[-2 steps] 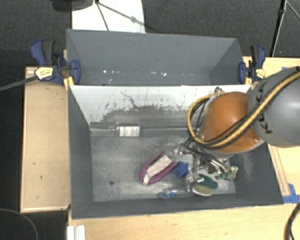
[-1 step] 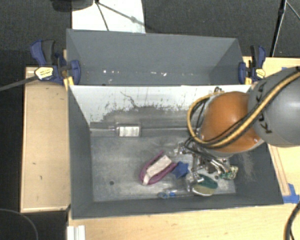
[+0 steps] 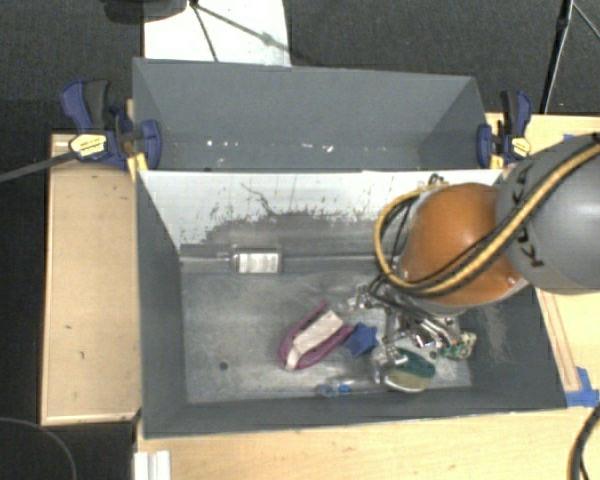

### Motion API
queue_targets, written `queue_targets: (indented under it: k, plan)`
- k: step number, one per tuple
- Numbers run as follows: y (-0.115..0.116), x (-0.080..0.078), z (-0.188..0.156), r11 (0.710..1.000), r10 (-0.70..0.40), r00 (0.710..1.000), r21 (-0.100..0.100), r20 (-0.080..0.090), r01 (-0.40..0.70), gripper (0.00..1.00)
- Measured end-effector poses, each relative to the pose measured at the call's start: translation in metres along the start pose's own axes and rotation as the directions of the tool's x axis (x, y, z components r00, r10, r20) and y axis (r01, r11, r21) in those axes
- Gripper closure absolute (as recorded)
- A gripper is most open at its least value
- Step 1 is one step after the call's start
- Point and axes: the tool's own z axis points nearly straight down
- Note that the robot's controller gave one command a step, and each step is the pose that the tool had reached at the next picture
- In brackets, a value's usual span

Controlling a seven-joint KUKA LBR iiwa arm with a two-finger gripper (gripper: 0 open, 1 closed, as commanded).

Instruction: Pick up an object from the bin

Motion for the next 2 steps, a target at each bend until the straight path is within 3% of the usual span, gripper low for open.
queue_targets:
  k: [1,2]
  plan:
    - [-0.0013,0.0004,0.0007,0.998,0.064,0.998,0.002,0.000,-0.064,0.00]
    - [-0.0069,-0.0057,0.0048,0.976,0.218,0.976,0.004,0.017,-0.218,0.00]
